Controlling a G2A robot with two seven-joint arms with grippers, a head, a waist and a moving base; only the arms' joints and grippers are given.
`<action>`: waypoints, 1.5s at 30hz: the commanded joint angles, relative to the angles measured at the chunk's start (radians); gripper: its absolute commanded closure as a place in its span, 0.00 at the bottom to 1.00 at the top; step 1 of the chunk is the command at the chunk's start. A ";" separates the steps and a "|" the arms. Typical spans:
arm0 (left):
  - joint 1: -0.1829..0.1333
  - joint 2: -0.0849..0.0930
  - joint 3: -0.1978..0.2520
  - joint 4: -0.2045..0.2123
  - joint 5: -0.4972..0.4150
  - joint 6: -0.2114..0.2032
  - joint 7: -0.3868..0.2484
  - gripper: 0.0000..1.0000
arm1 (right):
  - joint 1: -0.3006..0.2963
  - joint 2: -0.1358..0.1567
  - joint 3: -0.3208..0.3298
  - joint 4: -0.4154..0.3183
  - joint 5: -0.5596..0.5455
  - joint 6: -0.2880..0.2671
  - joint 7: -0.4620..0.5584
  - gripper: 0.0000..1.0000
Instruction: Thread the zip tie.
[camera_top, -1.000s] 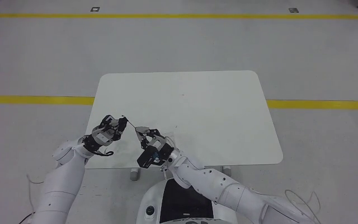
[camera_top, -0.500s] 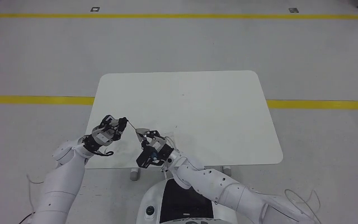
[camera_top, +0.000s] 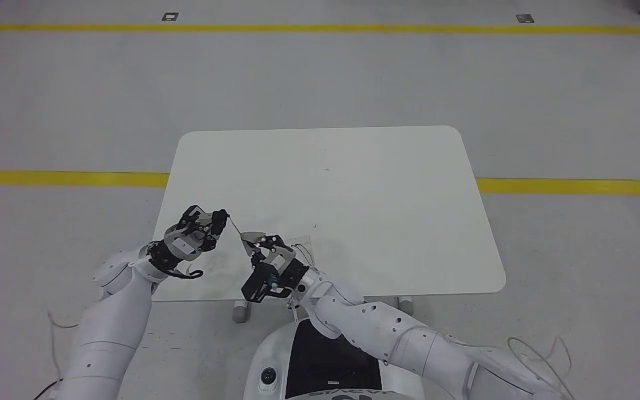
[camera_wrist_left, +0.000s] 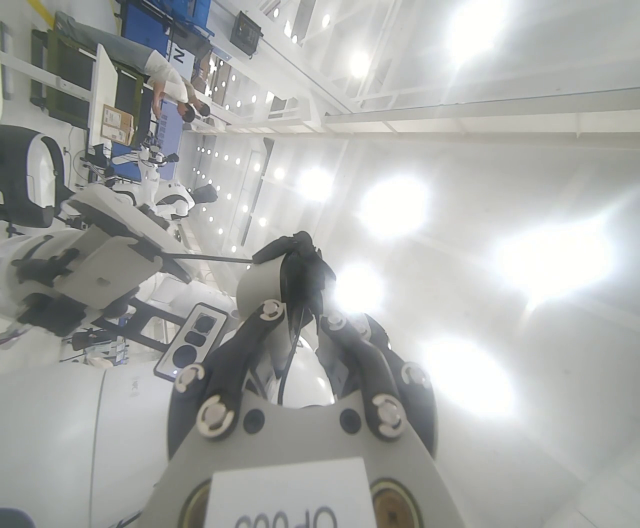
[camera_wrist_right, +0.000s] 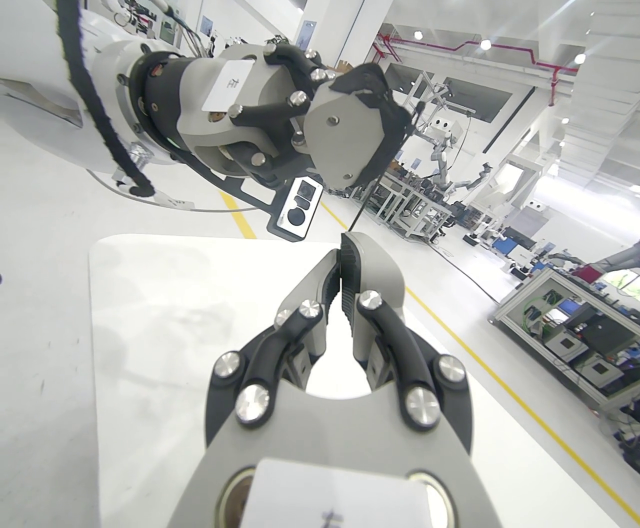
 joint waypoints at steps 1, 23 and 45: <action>0.000 0.000 0.000 0.000 0.000 0.000 0.000 1.00 | 0.000 0.000 -0.002 0.002 0.000 0.000 -0.001 1.00; 0.000 0.000 0.000 0.000 0.000 0.000 0.000 1.00 | 0.013 -0.004 -0.033 0.013 0.000 0.000 0.000 1.00; 0.000 0.000 0.000 0.000 0.000 0.000 0.000 1.00 | 0.042 -0.005 -0.084 0.019 0.000 0.000 0.016 1.00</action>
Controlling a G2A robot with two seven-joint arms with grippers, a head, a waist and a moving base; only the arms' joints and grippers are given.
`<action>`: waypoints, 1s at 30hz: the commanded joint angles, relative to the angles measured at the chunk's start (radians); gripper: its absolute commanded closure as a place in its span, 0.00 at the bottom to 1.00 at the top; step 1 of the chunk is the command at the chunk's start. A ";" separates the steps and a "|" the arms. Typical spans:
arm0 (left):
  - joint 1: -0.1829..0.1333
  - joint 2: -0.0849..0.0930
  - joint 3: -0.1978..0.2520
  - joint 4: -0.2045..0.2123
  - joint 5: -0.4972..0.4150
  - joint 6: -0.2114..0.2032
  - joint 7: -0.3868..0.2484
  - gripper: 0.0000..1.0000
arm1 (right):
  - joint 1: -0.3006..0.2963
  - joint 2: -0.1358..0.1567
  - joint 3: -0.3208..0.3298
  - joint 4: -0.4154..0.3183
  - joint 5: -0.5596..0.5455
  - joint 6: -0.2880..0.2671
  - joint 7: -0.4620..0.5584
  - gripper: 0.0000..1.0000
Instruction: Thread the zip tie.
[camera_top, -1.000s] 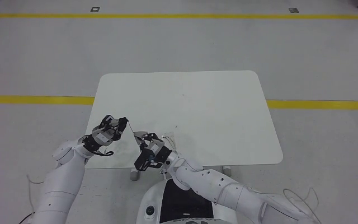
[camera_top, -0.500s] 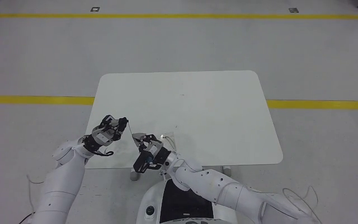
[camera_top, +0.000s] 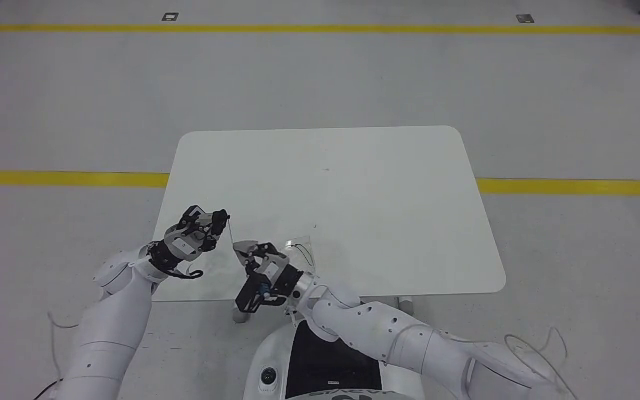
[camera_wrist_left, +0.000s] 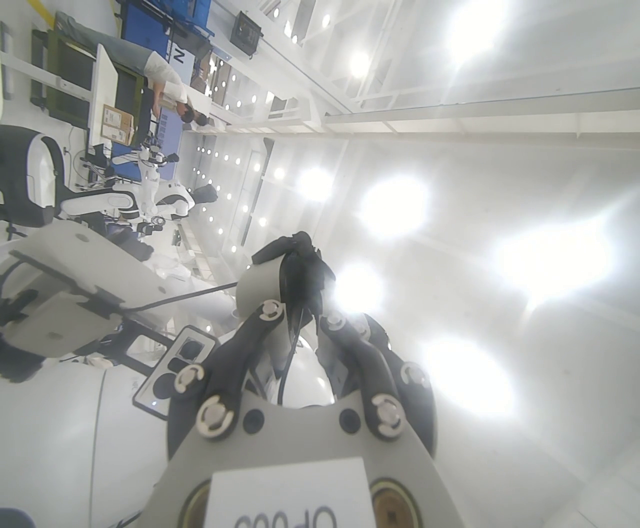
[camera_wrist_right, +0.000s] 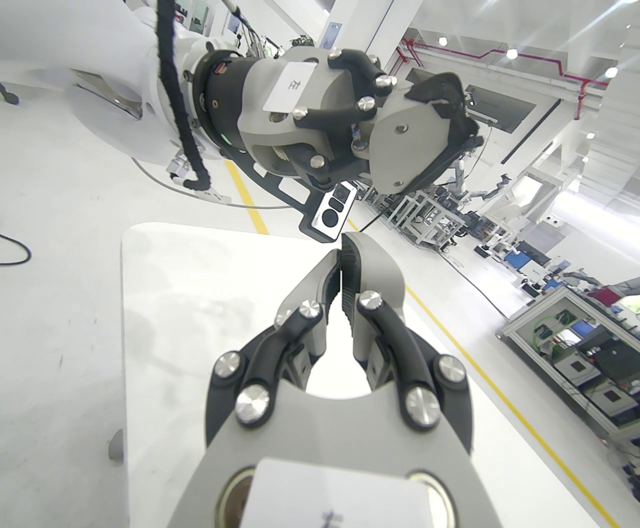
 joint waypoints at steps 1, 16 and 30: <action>0.000 0.000 0.000 0.000 0.000 0.000 0.000 1.00 | 0.001 0.000 -0.002 0.000 0.000 0.000 0.001 1.00; 0.000 0.000 0.000 0.000 0.000 0.000 0.000 1.00 | 0.008 -0.007 -0.038 0.015 0.000 0.000 0.007 1.00; 0.000 0.000 0.000 0.000 0.000 0.000 0.000 1.00 | 0.005 -0.013 -0.042 0.020 0.000 -0.038 0.019 0.00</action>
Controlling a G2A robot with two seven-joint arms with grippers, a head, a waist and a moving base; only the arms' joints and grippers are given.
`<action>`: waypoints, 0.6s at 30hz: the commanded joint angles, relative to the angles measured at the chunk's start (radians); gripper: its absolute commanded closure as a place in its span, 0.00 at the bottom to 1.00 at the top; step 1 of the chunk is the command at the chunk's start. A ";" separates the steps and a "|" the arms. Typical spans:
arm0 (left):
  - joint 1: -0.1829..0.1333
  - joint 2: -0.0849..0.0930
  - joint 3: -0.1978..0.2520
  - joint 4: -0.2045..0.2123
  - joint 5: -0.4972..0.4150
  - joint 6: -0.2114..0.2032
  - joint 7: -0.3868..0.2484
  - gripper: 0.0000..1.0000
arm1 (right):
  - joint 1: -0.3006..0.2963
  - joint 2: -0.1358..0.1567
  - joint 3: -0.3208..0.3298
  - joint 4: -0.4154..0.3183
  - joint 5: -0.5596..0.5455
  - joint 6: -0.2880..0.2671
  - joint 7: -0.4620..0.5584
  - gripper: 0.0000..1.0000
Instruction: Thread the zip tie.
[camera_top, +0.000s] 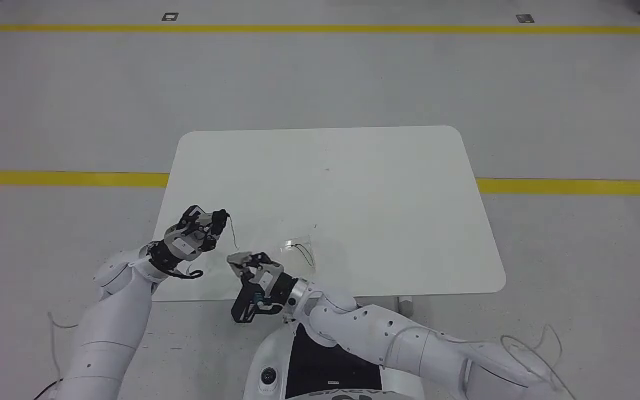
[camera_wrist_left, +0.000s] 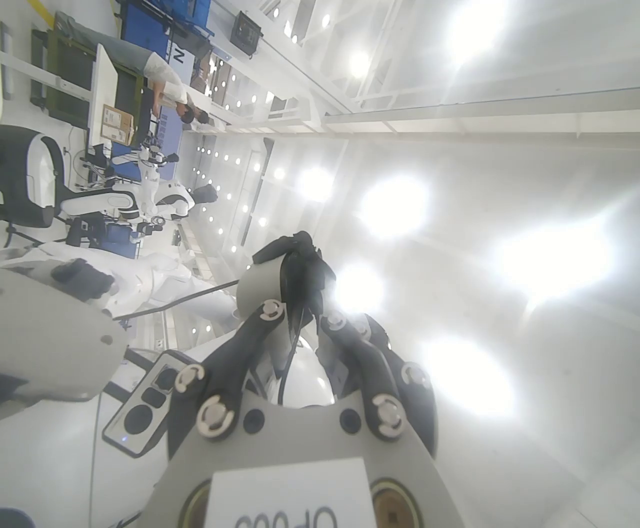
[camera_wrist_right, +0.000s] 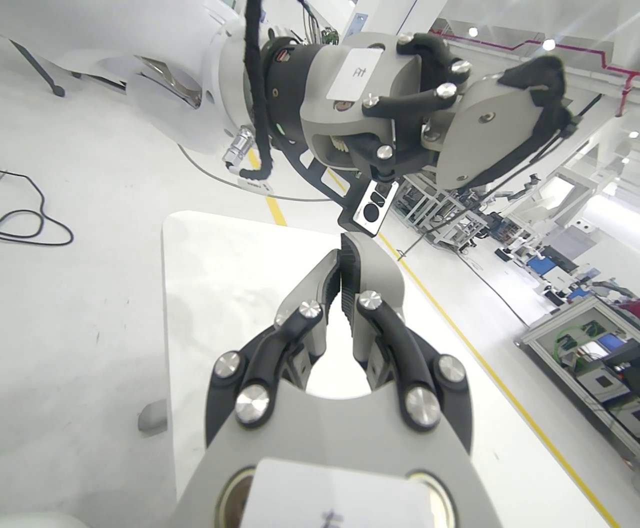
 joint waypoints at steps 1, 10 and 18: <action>0.000 0.000 0.000 0.000 0.000 0.000 0.000 1.00 | 0.000 0.000 0.000 0.000 0.000 0.001 0.000 0.00; 0.007 0.000 0.007 -0.015 -0.006 0.010 0.037 1.00 | -0.022 0.013 0.045 0.001 0.014 0.009 -0.025 0.00; 0.046 0.008 -0.013 -0.041 -0.124 0.107 0.104 1.00 | -0.064 0.082 0.151 -0.030 0.000 0.039 -0.025 0.00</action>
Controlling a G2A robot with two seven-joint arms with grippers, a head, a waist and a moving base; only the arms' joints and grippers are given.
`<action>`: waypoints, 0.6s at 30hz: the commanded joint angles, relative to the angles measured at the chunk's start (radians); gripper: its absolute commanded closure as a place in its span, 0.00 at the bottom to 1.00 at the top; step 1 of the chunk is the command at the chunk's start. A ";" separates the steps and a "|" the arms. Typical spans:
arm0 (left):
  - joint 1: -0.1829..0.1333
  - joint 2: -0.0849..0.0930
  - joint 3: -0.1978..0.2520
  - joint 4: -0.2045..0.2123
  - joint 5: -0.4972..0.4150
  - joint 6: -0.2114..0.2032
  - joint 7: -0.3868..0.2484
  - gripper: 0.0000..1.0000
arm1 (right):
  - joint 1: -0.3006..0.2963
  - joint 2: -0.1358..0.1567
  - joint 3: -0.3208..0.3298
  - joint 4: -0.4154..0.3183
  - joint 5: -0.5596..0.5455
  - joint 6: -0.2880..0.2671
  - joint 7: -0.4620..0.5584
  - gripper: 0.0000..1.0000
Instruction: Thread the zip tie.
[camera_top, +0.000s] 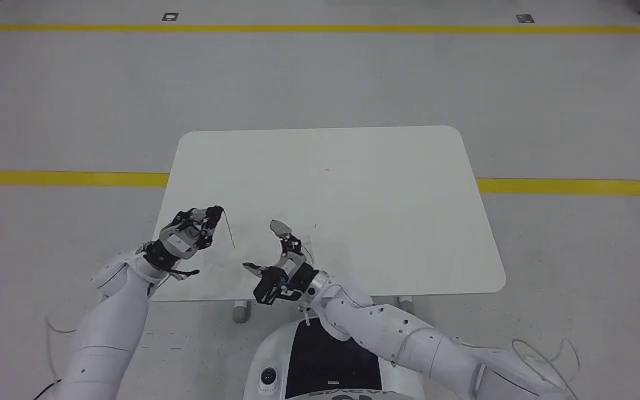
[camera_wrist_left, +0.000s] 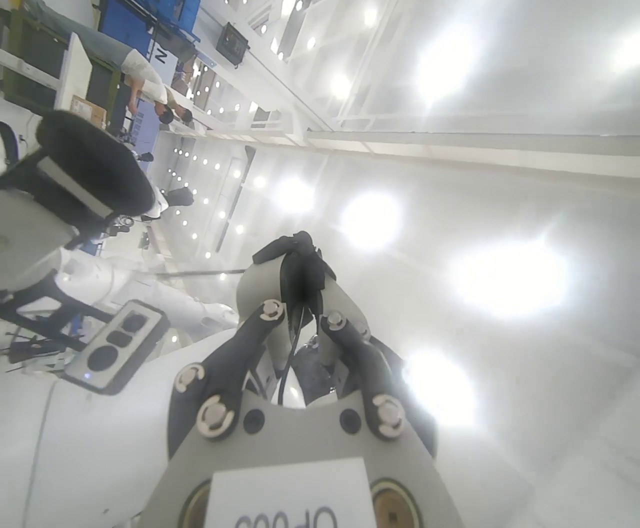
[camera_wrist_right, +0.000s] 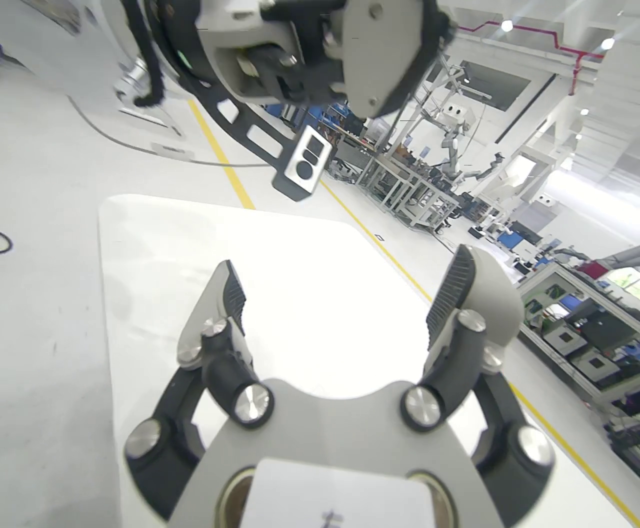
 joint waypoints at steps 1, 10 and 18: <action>0.011 0.003 0.001 -0.014 -0.029 -0.002 0.025 1.00 | -0.010 0.018 0.036 -0.015 0.000 -0.001 0.006 0.00; 0.017 0.009 -0.012 -0.047 -0.005 -0.016 0.051 1.00 | -0.030 0.040 0.084 -0.044 0.000 -0.001 0.010 0.00; 0.024 0.007 0.003 -0.085 -0.043 -0.002 0.091 1.00 | -0.048 0.048 0.122 -0.050 0.000 -0.001 0.001 0.00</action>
